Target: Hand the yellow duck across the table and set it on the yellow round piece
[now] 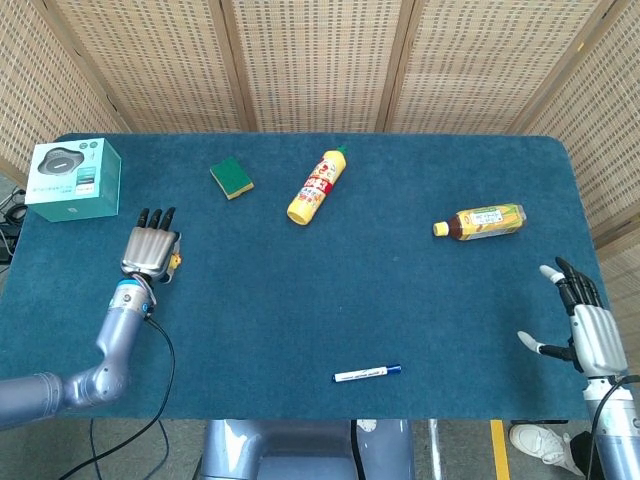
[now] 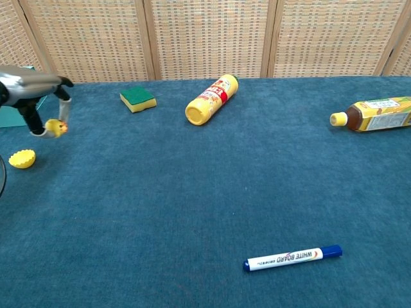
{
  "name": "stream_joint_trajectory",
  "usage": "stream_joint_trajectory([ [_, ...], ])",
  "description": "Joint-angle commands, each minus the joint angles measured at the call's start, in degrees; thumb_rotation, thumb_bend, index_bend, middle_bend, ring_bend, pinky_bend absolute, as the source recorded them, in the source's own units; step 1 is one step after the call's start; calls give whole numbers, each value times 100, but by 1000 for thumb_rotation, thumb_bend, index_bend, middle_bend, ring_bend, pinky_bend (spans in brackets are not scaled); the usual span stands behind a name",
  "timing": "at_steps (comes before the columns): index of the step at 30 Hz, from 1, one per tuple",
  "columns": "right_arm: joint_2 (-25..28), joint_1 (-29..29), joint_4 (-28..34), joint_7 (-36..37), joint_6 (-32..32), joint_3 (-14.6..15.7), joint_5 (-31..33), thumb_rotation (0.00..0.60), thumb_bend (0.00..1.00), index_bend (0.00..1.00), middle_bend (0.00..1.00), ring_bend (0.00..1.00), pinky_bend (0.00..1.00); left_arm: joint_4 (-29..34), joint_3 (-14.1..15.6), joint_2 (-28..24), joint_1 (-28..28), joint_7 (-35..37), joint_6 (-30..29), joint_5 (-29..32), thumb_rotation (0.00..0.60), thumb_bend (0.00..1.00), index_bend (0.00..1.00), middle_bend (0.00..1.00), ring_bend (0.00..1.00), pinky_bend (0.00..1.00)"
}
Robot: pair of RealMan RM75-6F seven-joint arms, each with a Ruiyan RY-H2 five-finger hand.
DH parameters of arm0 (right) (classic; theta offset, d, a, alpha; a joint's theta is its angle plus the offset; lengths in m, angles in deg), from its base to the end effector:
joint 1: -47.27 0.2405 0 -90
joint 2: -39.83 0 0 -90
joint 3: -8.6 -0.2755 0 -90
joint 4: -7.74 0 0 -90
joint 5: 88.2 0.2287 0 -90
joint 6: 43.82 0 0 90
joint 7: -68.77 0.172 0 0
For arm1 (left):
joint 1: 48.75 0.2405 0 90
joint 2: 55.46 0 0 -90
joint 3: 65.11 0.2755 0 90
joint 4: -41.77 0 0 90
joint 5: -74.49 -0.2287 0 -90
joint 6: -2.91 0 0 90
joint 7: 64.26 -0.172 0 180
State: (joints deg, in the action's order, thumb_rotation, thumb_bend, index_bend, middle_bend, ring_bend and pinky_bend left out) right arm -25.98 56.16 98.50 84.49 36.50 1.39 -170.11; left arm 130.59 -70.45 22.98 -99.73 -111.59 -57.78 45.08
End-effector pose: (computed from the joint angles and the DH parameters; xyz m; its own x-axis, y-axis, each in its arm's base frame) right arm -0.3310 -0.2531 0.1476 0.1125 0.0150 0.9935 -0.9936 -0.0096 0.1127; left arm -0.2132 0.4254 0.0274 0.7143 0.3020 0.6313 0.6804 -0.0888 -0.7274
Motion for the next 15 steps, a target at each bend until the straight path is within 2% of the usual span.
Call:
stream_joint_trajectory([
  [1, -15, 5, 2, -34, -10, 2, 7, 600, 93, 122, 0, 0, 0, -226, 76, -44, 108, 167, 152, -39, 600, 320, 541, 0, 0, 0],
  [15, -18, -1, 7, -37, -16, -5, 18, 600, 93, 121, 0, 0, 0, -833, 197, 16, 321, 505, 503, -147, 600, 321, 531, 0, 0, 0],
])
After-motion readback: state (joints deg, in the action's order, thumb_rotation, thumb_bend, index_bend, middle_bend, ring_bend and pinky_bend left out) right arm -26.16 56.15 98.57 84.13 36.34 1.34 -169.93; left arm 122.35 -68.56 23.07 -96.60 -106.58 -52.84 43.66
